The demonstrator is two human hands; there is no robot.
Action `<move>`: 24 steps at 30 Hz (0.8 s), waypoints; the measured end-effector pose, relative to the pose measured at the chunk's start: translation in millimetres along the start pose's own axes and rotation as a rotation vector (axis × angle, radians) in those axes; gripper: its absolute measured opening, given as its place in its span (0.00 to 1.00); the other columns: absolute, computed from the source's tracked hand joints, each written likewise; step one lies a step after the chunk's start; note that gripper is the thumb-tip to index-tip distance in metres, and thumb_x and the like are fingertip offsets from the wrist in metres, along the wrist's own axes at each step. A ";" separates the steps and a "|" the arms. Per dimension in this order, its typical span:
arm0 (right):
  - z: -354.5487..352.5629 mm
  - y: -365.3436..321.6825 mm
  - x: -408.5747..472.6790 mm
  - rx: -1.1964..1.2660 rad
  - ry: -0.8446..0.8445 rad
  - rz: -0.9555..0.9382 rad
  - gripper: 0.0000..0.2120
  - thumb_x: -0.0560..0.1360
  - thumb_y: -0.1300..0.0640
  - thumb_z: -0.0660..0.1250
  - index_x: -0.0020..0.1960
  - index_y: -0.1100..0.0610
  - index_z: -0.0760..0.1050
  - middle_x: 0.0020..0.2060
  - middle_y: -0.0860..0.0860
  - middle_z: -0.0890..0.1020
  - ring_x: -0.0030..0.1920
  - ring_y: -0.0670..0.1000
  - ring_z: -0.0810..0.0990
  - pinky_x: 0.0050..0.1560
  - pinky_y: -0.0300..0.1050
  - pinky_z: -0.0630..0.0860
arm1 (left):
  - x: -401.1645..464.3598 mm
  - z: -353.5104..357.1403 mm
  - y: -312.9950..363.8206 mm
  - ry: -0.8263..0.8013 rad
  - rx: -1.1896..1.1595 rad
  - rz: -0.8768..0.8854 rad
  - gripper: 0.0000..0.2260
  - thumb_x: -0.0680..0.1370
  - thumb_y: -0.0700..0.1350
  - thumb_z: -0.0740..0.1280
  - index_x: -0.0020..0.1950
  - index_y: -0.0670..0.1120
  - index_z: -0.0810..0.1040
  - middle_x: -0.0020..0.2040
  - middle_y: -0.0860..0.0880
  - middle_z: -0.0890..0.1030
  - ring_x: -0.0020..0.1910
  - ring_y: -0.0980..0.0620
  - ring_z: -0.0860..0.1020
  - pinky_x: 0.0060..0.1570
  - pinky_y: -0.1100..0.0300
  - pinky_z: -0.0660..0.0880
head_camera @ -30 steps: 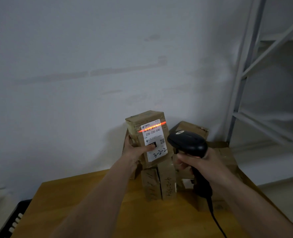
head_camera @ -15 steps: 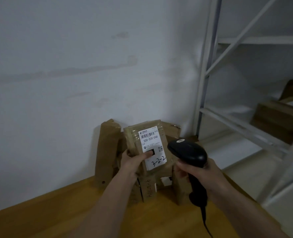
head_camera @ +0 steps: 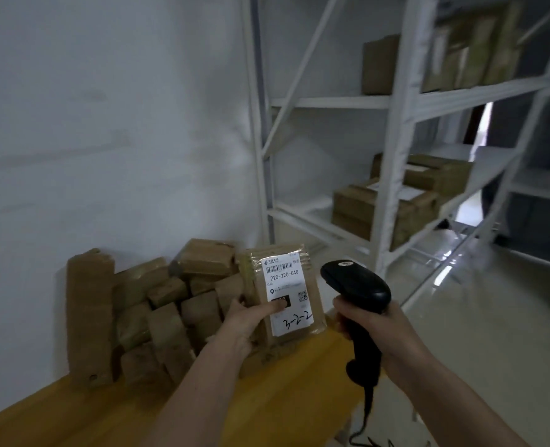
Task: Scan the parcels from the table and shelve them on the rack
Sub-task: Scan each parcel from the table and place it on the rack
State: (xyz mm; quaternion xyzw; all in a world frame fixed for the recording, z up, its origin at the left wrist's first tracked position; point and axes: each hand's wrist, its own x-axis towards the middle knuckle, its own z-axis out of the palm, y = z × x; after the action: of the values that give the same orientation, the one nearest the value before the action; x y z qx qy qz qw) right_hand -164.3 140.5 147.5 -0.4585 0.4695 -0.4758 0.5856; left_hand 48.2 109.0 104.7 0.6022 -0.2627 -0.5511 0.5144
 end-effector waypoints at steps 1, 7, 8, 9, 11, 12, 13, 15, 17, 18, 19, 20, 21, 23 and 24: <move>-21.6 -3.5 -8.4 0.012 0.037 -0.001 0.07 0.70 0.63 0.73 0.47 0.62 0.80 0.33 0.57 0.83 0.35 0.54 0.81 0.42 0.48 0.78 | -6.0 21.2 -6.8 -0.032 0.019 -0.006 0.43 0.52 0.43 0.85 0.65 0.45 0.72 0.53 0.45 0.83 0.50 0.44 0.80 0.42 0.46 0.79; -154.9 -15.0 -56.9 0.053 0.244 -0.027 0.07 0.71 0.64 0.73 0.48 0.65 0.80 0.34 0.58 0.83 0.37 0.56 0.80 0.45 0.50 0.76 | -46.2 148.8 -48.3 -0.176 0.082 -0.075 0.31 0.62 0.41 0.81 0.61 0.46 0.72 0.51 0.44 0.82 0.48 0.44 0.80 0.44 0.46 0.79; -175.9 -15.7 -64.8 0.057 0.272 -0.033 0.07 0.71 0.64 0.73 0.48 0.66 0.80 0.34 0.58 0.83 0.37 0.56 0.80 0.46 0.51 0.76 | -53.2 168.4 -53.6 -0.192 0.085 -0.081 0.34 0.62 0.42 0.82 0.64 0.47 0.69 0.52 0.44 0.81 0.49 0.44 0.79 0.42 0.48 0.78; -195.5 -16.5 -72.8 0.060 0.297 -0.040 0.07 0.71 0.64 0.73 0.48 0.66 0.80 0.34 0.58 0.83 0.37 0.56 0.80 0.48 0.51 0.77 | -60.5 187.0 -59.0 -0.212 0.089 -0.084 0.38 0.61 0.43 0.82 0.66 0.48 0.67 0.54 0.44 0.81 0.50 0.44 0.79 0.41 0.48 0.78; -231.4 -17.7 -88.4 0.065 0.334 -0.055 0.07 0.72 0.64 0.73 0.49 0.65 0.80 0.34 0.57 0.83 0.38 0.56 0.80 0.49 0.51 0.77 | -73.1 222.5 -69.9 -0.244 0.102 -0.090 0.43 0.59 0.45 0.83 0.69 0.48 0.65 0.56 0.44 0.79 0.52 0.43 0.78 0.42 0.48 0.79; -246.7 -18.1 -95.4 0.071 0.354 -0.059 0.07 0.72 0.64 0.73 0.49 0.65 0.80 0.34 0.58 0.83 0.38 0.56 0.80 0.48 0.51 0.77 | -81.2 238.4 -74.0 -0.257 0.102 -0.096 0.43 0.60 0.45 0.82 0.69 0.48 0.64 0.56 0.44 0.79 0.52 0.42 0.78 0.44 0.46 0.79; -260.7 -18.7 -101.6 0.081 0.377 -0.062 0.08 0.72 0.64 0.73 0.49 0.65 0.80 0.34 0.58 0.83 0.37 0.56 0.80 0.48 0.51 0.76 | -87.5 252.5 -77.7 -0.268 0.096 -0.103 0.42 0.61 0.46 0.82 0.69 0.49 0.64 0.55 0.44 0.79 0.53 0.42 0.77 0.48 0.45 0.79; -286.2 -19.9 -111.9 0.101 0.419 -0.068 0.07 0.72 0.64 0.72 0.49 0.64 0.79 0.34 0.58 0.83 0.37 0.56 0.80 0.49 0.53 0.77 | -101.1 279.4 -82.4 -0.302 0.101 -0.114 0.37 0.63 0.46 0.81 0.67 0.49 0.66 0.53 0.45 0.79 0.51 0.42 0.78 0.49 0.44 0.79; -306.8 -21.6 -118.3 0.120 0.437 -0.074 0.08 0.72 0.64 0.72 0.50 0.64 0.79 0.34 0.58 0.83 0.37 0.56 0.80 0.50 0.53 0.76 | -109.4 301.4 -85.4 -0.311 0.116 -0.112 0.33 0.65 0.45 0.80 0.64 0.49 0.67 0.51 0.45 0.79 0.48 0.43 0.78 0.46 0.44 0.79; -315.5 -22.8 -120.1 0.130 0.445 -0.078 0.08 0.72 0.64 0.72 0.50 0.64 0.79 0.34 0.58 0.83 0.37 0.56 0.80 0.50 0.53 0.76 | -112.6 310.8 -86.6 -0.315 0.129 -0.104 0.32 0.65 0.45 0.80 0.62 0.49 0.68 0.50 0.45 0.79 0.48 0.43 0.78 0.46 0.44 0.79; -323.5 -24.2 -120.9 0.140 0.452 -0.085 0.08 0.72 0.64 0.72 0.50 0.64 0.79 0.33 0.57 0.83 0.36 0.55 0.80 0.49 0.52 0.76 | -114.7 319.6 -86.7 -0.311 0.143 -0.095 0.31 0.64 0.45 0.81 0.62 0.49 0.69 0.50 0.45 0.80 0.48 0.43 0.78 0.46 0.43 0.80; -330.9 -25.3 -120.5 0.150 0.458 -0.092 0.08 0.72 0.65 0.72 0.50 0.64 0.79 0.33 0.57 0.82 0.36 0.55 0.80 0.48 0.51 0.76 | -115.6 328.0 -87.0 -0.307 0.162 -0.084 0.31 0.63 0.45 0.81 0.61 0.50 0.69 0.50 0.45 0.80 0.48 0.44 0.79 0.47 0.43 0.80; -337.4 -26.3 -119.6 0.158 0.464 -0.100 0.07 0.72 0.65 0.72 0.50 0.64 0.79 0.33 0.57 0.82 0.36 0.55 0.80 0.47 0.51 0.76 | -116.3 335.6 -86.9 -0.309 0.178 -0.074 0.31 0.63 0.46 0.81 0.60 0.50 0.68 0.50 0.45 0.80 0.48 0.44 0.79 0.48 0.43 0.80; -349.7 -27.4 -114.7 0.172 0.479 -0.116 0.07 0.72 0.65 0.72 0.50 0.63 0.79 0.34 0.58 0.83 0.38 0.56 0.80 0.48 0.52 0.76 | -114.2 350.7 -86.7 -0.326 0.195 -0.056 0.27 0.65 0.45 0.80 0.56 0.51 0.68 0.49 0.47 0.80 0.47 0.47 0.78 0.47 0.45 0.80; -355.7 -27.5 -111.0 0.176 0.485 -0.122 0.07 0.72 0.65 0.72 0.50 0.63 0.79 0.36 0.58 0.84 0.39 0.57 0.81 0.49 0.53 0.76 | -111.4 358.6 -87.0 -0.339 0.202 -0.044 0.24 0.66 0.45 0.80 0.53 0.52 0.68 0.48 0.48 0.80 0.46 0.48 0.78 0.46 0.47 0.79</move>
State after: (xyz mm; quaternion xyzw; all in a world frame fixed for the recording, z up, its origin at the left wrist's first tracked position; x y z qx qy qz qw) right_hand -530.3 214.5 137.8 -0.3060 0.5245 -0.6450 0.4639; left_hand -336.9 118.0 118.4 0.5550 -0.3862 -0.6267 0.3875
